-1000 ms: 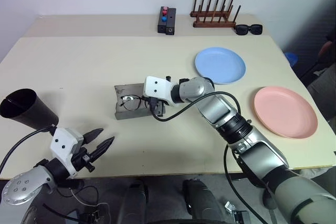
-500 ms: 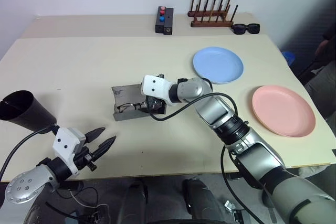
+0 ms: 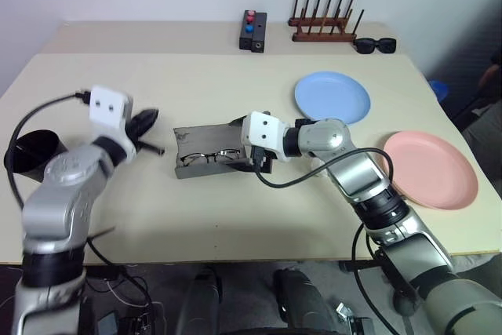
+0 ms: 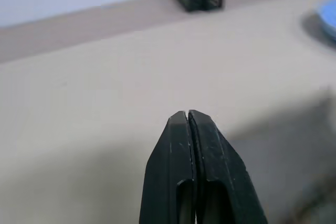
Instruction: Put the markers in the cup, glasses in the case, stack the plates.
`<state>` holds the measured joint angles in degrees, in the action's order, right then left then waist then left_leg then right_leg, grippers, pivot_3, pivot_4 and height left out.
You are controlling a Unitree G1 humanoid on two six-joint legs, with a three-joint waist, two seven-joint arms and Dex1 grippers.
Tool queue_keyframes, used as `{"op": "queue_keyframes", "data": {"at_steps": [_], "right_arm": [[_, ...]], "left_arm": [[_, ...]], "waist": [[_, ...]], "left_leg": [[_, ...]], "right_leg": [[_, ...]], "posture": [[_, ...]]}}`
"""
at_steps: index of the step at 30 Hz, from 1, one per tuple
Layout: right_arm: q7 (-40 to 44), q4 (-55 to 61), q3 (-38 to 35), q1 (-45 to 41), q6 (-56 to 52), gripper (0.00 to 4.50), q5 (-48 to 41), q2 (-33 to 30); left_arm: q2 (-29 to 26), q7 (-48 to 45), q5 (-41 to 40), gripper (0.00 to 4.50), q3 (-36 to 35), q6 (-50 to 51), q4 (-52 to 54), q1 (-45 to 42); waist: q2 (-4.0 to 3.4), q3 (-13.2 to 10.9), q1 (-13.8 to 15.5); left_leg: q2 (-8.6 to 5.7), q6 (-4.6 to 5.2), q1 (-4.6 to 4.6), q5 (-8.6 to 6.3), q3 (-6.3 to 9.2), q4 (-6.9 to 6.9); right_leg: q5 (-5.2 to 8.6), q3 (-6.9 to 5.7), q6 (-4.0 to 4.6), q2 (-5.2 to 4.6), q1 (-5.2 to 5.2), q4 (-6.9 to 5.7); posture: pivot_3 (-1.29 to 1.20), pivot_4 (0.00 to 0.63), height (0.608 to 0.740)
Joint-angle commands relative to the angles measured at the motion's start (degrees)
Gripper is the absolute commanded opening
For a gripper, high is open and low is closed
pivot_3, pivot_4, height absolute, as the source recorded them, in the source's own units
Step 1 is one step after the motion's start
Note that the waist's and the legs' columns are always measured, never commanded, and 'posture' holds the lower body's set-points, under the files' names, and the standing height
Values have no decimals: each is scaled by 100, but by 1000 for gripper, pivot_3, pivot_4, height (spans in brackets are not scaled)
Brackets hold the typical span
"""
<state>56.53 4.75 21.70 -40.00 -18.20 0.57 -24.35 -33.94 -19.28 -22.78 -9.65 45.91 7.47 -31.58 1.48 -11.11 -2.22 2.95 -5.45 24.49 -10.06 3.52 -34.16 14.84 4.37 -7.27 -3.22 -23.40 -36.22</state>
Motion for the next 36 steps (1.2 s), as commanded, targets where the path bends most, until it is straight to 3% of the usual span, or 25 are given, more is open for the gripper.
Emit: {"op": "queue_keyframes", "data": {"at_steps": [1, 7, 13, 21, 28, 31, 36], "right_arm": [[139, 692, -334, 267, -14, 4500, -297, -293], [330, 1719, -959, 1227, -381, 4500, -923, -978], [-102, 1930, -1738, 1807, -1083, 4500, -1352, -1227], [-359, 1521, -1832, 1850, -884, 4500, -1274, -1320], [-691, 862, -1734, 1485, -932, 4500, -1178, -1117], [-1151, 261, -1722, 1105, -1218, 4500, -952, -985], [-1708, -679, -1537, 503, -962, 4500, -355, -962]], "left_arm": [[-59, -231, 339, 38, 587, 446, -1160, -865], [-3, -1174, 665, 38, 1330, 253, -2769, -1877], [-276, -2416, 956, 38, 1944, -143, -2870, -1846], [-825, -3465, 919, 38, 2022, -425, -1734, -1179], [-1091, -3600, 759, 38, 1727, -744, -109, -11], [-909, -3373, 676, 38, 1380, -1278, 480, 611], [-191, -2506, 460, 38, 765, -1386, 906, 866]], "waist": [[0, 0, -29], [-2, -2, -26], [-2, -2, -23], [-3, -2, -33], [-3, -3, -25], [-4, -3, -25], [-4, -3, 14]], "left_leg": [[0, 0, 0, 0, 1, 2], [1, 1, 0, -1, 8, 22], [0, 0, 2, 0, 6, 18], [1, 0, 1, -1, 2, 11], [1, 0, 1, -1, -1, 4], [0, 0, 0, -1, -3, 3], [0, 1, 2, 0, -2, -3]], "right_leg": [[2, -1, -4, 0, 0, -1], [11, -8, -19, 2, -9, -13], [11, -6, -17, 2, -8, -12], [20, 0, 7, 0, -7, -11], [21, 4, 9, -2, -6, -11], [21, 5, 11, -4, -3, -10], [19, 4, 14, -4, -3, -10]], "posture": [[0, 150, 740], [0, 150, 740], [0, 150, 740], [0, 150, 740], [0, 150, 740], [0, 150, 740], [0, 150, 740]]}}
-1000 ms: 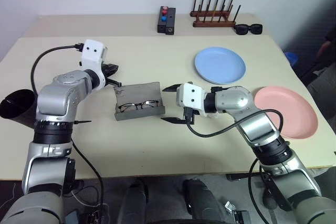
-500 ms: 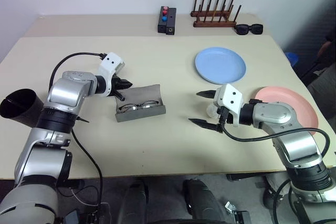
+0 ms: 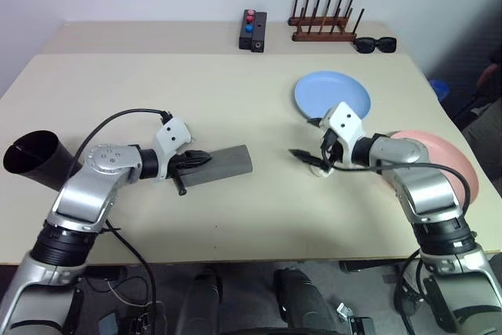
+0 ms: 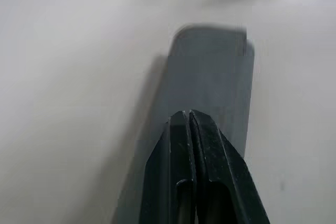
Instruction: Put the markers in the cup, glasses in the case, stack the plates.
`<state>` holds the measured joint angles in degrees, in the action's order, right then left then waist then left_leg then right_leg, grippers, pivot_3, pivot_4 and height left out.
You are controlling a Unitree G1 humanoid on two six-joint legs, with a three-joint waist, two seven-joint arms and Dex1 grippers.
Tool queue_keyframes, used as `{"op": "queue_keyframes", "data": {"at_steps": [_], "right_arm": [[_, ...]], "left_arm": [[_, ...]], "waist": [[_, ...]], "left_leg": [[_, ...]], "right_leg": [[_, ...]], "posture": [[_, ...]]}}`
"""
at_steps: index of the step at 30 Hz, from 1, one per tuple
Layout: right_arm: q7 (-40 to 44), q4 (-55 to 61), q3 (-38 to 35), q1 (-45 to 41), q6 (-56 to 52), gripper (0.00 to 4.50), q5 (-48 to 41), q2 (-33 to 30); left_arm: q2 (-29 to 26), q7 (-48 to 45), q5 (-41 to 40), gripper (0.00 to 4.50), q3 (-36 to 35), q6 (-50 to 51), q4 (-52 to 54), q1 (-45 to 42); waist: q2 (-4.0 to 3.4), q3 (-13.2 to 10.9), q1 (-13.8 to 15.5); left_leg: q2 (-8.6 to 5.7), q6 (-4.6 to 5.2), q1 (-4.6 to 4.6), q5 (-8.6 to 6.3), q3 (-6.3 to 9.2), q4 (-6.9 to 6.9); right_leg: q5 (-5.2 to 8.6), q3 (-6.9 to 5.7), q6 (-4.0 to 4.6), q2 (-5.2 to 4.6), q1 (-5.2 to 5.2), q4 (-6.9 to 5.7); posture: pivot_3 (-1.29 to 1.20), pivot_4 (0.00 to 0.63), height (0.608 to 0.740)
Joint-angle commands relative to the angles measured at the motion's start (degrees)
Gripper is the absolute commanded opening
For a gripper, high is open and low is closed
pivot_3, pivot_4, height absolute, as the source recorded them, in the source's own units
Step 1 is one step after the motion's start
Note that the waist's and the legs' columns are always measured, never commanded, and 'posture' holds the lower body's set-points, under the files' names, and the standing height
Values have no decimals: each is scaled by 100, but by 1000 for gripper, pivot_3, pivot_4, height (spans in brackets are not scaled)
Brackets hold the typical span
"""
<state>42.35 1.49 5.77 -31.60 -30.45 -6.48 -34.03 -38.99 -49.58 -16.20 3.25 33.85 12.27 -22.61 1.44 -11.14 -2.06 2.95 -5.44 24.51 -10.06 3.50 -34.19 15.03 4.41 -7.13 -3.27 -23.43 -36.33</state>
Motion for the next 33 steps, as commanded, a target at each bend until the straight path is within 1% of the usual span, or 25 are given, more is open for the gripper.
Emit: {"op": "queue_keyframes", "data": {"at_steps": [1, 3, 6, 9, 11, 12, 13, 16, 17, 18, 19, 20, 21, 24, 26, 29, 31, 33], "right_arm": [[-418, -657, 203, -489, 467, 4500, 614, -28], [-587, -1259, 515, -750, 921, 4500, 1096, -87], [-795, -2178, 773, -1189, 1398, 4500, 1500, 20], [-985, -3193, 1005, -1596, 1889, 4500, 1869, 117], [-1040, -3697, 1066, -1760, 2169, 3987, 1998, 167], [-1060, -3885, 1087, -1825, 2289, 3660, 2055, 181], [-1067, -4029, 1097, -1877, 2404, 3216, 2097, 190], [-1070, -4275, 1069, -1968, 2604, 1625, 2146, 237], [-1059, -4244, 1076, -1951, 2662, 1175, 2182, 226], [-1055, -4178, 1079, -1922, 2709, 592, 2221, 199], [-1056, -4021, 1054, -1866, 2714, 212, 2250, 142], [-1057, -3914, 1030, -1827, 2716, 92, 2271, 104], [-1064, -3717, 987, -1758, 2687, 92, 2301, 15], [-808, -2636, 654, -1309, 2400, 92, 2168, -449], [-477, -1850, 316, -912, 2099, 92, 1872, -747], [523, -84, -857, 464, 2023, 92, 814, -1635], [851, 590, -1425, 1168, 1813, 92, 397, -1943], [1134, 1162, -2225, 2103, 1478, 92, 163, -2212]], "left_arm": [[517, 745, -264, 38, -656, -212, 571, -4], [710, 949, -282, 38, -742, -248, 878, 132], [751, 963, -290, 38, -674, -394, 1356, 480], [940, 987, -610, 38, -745, -423, 1791, 848], [982, 993, -730, 0, -794, -452, 1956, 1064], [980, 1019, -743, 0, -811, -461, 1999, 1145], [983, 1057, -752, 0, -824, -466, 2028, 1199], [998, 1168, -815, 0, -865, -452, 2061, 1290], [1023, 1196, -827, 0, -858, -489, 2063, 1309], [1051, 1221, -827, 0, -834, -531, 2064, 1319], [1099, 1233, -834, 0, -790, -582, 2066, 1319], [1131, 1242, -841, 0, -757, -617, 2066, 1318], [1163, 1241, -841, 0, -700, -656, 2072, 1307], [1291, 1142, -970, 0, -489, -751, 2103, 1264], [1329, 1107, -1004, 0, -344, -707, 2086, 1212], [1546, 939, -1084, 0, 110, -642, 1827, 933], [1622, 867, -1002, 0, 333, -683, 1674, 802], [1724, 782, -653, 0, 697, -1032, 1381, 627]], "waist": [[0, 0, -10], [0, 1, -24], [-1, 1, -60], [-4, -2, -59], [-4, -1, -55], [-4, -1, -56], [-4, -1, -44], [-4, -1, -41], [-4, -1, -43], [-5, -2, -46], [-6, -2, -50], [-6, -2, -50], [-6, -2, -48], [-10, -4, -1], [-10, -5, 18], [-23, -7, 165], [-24, -6, 148], [-30, -2, 132]], "left_leg": [[0, 0, -1, 0, -1, 0], [-1, 0, 0, 0, -3, -2], [0, 0, -4, 0, -3, 6], [0, 1, -5, 0, -3, 10], [0, 1, -4, 0, -3, 8], [0, 1, -6, 0, -3, 6], [0, 1, -7, 0, -3, 5], [-1, 0, -7, 0, -3, 1], [-2, 0, -6, 0, -3, 0], [-2, 1, -6, 0, -3, 0], [-2, 1, -6, 0, -3, 1], [-2, 0, -6, 0, -3, 1], [-2, 1, -6, 0, -3, 2], [-2, 1, -4, 0, -2, 2], [-3, 1, -3, 0, -2, 2], [-3, 2, -5, -1, -2, 1], [-4, 3, -6, -2, -1, -1], [-4, 4, -8, -3, -3, -8]], "right_leg": [[0, 1, -1, 0, 1, 0], [-2, 2, -3, -1, 2, 1], [-10, 2, -19, 0, 1, 2], [-12, 3, -24, 1, -1, 1], [-12, 3, -23, 1, -1, 1], [-12, 3, -23, 1, 2, 1], [-12, 4, -21, 1, 3, 1], [-10, 4, -18, 0, 7, 2], [-8, 4, -13, 0, 7, 2], [-5, 4, -8, 0, 7, 2], [-5, 5, -8, 0, 6, 2], [-7, 4, -12, 0, 6, 2], [-11, 4, -20, 0, 6, 2], [-11, 3, -21, 0, 6, 2], [-11, 4, -22, -1, 6, 3], [-9, 4, -21, -1, 9, 5], [3, 0, -10, -2, 19, 10], [2, 4, -7, -3, 22, 11]], "posture": [[0, 150, 740], [0, 150, 740], [0, 150, 740], [0, 150, 740], [0, 150, 740], [0, 150, 740], [0, 150, 740], [0, 150, 740], [0, 150, 740], [0, 150, 740], [0, 150, 740], [0, 150, 740], [0, 150, 740], [0, 150, 740], [0, 150, 740], [0, 150, 740], [0, 150, 740], [0, 150, 740]]}}
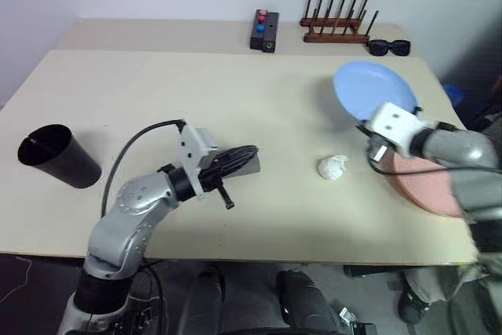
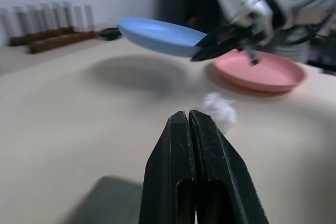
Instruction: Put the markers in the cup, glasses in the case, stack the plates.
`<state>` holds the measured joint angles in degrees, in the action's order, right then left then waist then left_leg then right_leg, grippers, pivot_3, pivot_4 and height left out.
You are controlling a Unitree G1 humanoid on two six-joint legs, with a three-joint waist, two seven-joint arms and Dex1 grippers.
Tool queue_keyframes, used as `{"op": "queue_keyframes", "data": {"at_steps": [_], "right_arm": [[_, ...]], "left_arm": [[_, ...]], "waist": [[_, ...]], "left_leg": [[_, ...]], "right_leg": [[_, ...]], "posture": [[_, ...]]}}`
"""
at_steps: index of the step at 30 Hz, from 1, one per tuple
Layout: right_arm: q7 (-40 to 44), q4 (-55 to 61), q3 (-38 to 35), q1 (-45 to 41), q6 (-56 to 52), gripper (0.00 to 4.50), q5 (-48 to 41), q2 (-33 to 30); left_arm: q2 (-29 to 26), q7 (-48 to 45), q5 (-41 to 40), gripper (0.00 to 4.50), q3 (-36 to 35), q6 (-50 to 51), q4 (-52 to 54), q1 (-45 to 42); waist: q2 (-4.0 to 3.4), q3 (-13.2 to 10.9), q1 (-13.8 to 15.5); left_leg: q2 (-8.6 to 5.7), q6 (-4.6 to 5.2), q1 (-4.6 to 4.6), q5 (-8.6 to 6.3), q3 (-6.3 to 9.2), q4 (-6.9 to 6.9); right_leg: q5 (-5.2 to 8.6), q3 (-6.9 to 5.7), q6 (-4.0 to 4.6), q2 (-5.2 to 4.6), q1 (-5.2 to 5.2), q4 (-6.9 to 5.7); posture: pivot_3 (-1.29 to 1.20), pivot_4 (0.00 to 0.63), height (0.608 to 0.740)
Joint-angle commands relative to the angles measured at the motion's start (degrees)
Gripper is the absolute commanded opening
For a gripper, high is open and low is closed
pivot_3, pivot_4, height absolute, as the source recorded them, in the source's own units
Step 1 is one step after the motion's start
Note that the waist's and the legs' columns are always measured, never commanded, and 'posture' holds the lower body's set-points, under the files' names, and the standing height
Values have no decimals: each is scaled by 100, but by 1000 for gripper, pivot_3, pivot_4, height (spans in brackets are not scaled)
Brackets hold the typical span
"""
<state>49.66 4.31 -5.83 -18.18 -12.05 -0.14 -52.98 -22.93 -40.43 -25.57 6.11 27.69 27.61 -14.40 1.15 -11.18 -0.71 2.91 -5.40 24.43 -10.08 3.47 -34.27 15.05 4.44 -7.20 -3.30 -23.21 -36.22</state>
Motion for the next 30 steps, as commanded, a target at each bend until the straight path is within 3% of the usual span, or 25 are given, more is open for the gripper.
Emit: {"op": "queue_keyframes", "data": {"at_steps": [1, 4, 9, 12, 17, 23, 30], "right_arm": [[538, 1148, -1549, 1275, -604, 92, -552, -385], [672, 1534, -2398, 2347, -996, 92, -420, -495], [738, 1722, -2782, 3250, -1254, 92, -290, -511], [590, 1756, -2621, 3188, -1296, 944, -310, -465], [391, 2031, -2206, 2485, -1481, 3482, -807, -231], [-85, 2264, -987, 1418, -2121, 3482, -1444, 696], [-628, 1402, 219, 931, -1834, 3482, -922, 1284]], "left_arm": [[208, -191, 339, 0, 574, -513, -262, -278], [393, -313, 352, 0, 822, -655, -457, -429], [516, -420, 382, 0, 886, -780, -738, -602], [489, -495, 421, 0, 844, -887, -877, -660], [386, -370, 422, 0, 625, -880, -892, -546], [58, -171, 633, 0, 394, -1003, -849, -96], [17, 57, 502, 0, 212, -800, -341, 257]], "waist": [[0, 2, -19], [-4, 5, -48], [-17, 13, -62], [-22, 15, -54], [-20, 15, -46], [-21, 14, -46], [-23, 12, 1]], "left_leg": [[0, 0, -6, 0, 0, -3], [0, 1, -10, -1, -1, -12], [1, 9, -8, -6, -2, -34], [1, 22, -1, -16, -3, -62], [-1, 25, 2, -20, -4, -77], [1, 32, 0, -23, -1, -71], [-7, 31, 8, -24, -2, -78]], "right_leg": [[1, 0, 1, 0, 8, 0], [0, 2, 4, 0, 13, 0], [-5, 4, 12, 1, 12, -1], [-6, 4, 15, 1, 15, -1], [-6, 4, 15, -3, 25, 3], [-6, 3, 15, 1, 28, 3], [-7, 4, 17, -7, 33, 13]], "posture": [[0, 150, 740], [0, 150, 740], [0, 150, 740], [0, 150, 740], [0, 150, 740], [0, 150, 740], [0, 150, 740]]}}
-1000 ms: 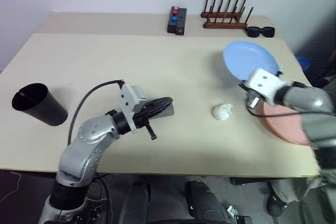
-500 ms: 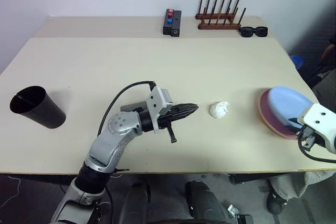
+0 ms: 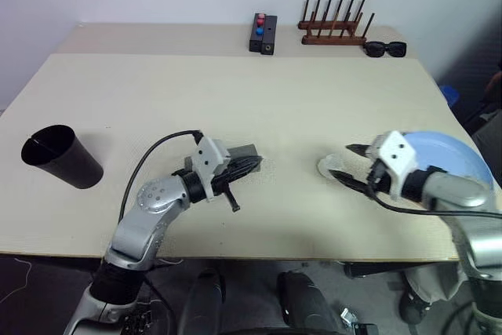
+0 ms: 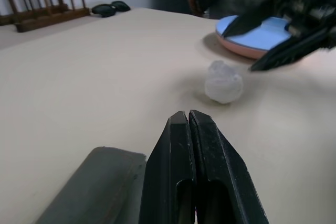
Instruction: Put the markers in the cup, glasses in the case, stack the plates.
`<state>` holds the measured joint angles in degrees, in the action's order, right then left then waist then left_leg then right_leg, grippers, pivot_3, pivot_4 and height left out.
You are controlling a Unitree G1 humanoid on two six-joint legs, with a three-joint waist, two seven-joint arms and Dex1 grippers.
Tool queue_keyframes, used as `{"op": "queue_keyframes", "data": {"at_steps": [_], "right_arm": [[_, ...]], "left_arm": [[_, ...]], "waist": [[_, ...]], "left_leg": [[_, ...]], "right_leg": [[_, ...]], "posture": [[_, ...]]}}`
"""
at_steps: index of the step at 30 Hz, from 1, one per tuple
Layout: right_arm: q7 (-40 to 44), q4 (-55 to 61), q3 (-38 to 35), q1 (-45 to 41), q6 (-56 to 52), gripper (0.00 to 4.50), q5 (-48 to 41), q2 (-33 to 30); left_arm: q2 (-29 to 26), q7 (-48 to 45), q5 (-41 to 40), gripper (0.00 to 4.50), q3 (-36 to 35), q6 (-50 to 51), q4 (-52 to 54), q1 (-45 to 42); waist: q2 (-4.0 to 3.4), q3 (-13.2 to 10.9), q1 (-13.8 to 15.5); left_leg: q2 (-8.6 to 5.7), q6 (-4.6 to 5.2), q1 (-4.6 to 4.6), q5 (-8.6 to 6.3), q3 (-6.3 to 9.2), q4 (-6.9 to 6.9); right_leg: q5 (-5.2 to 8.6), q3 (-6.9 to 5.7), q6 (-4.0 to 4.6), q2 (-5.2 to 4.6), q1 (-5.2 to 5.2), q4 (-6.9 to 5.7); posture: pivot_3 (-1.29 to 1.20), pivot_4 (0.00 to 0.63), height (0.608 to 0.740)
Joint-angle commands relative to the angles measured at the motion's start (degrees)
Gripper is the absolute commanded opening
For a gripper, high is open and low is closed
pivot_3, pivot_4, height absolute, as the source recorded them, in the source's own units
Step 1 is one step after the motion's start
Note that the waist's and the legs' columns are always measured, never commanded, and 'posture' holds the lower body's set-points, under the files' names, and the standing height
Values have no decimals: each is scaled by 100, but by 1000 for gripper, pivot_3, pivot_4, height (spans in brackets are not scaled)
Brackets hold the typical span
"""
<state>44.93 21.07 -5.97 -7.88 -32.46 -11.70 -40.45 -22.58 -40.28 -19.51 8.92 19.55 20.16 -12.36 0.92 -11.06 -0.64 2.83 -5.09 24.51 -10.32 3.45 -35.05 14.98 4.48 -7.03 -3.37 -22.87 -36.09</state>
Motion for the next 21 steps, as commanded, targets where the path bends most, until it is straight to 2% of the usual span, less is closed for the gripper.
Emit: {"op": "queue_keyframes", "data": {"at_steps": [1, 4, 7, 12, 16, 21], "right_arm": [[-197, -439, 381, -118, 295, 3482, 352, 35], [-336, -804, 574, -222, 336, 3482, 489, 97], [-434, -980, 569, -286, 446, 2634, 513, 137], [-472, -824, 517, -329, 498, 40, 468, 95], [-572, -483, 274, -371, 507, 40, 476, -70], [-317, 3, -576, -255, 192, 40, 70, -608]], "left_arm": [[-36, 39, -109, 0, -49, 49, 484, 99], [-74, 68, -109, 0, -16, 144, 655, 177], [-89, 103, -106, 0, -12, 222, 727, 200], [-91, 105, -97, 0, 18, 270, 753, 200], [-51, 63, -83, 0, 77, 210, 641, 125], [26, -56, -71, 0, 166, 69, 381, -2]], "waist": [[0, 0, -14], [-1, 0, -36], [-2, 0, -39], [-2, 0, -40], [-2, 0, -32], [-2, 0, -12]], "left_leg": [[0, 0, 0, 0, 0, 1], [0, 0, -2, 0, 0, 3], [1, 0, -4, 0, 0, 3], [1, 1, -3, 0, 0, 4], [1, 1, -2, 0, 0, 3], [1, 1, -1, 0, 0, 1]], "right_leg": [[0, 0, 0, 0, 0, 1], [0, 0, 0, 0, -1, -1], [0, 0, 0, 1, -2, -4], [0, 0, -1, 1, -3, -4], [0, 0, -1, 1, -3, -3], [0, 0, -1, 1, -3, -1]], "posture": [[0, 150, 740], [0, 150, 740], [0, 150, 740], [0, 150, 740], [0, 150, 740], [0, 150, 740]]}}
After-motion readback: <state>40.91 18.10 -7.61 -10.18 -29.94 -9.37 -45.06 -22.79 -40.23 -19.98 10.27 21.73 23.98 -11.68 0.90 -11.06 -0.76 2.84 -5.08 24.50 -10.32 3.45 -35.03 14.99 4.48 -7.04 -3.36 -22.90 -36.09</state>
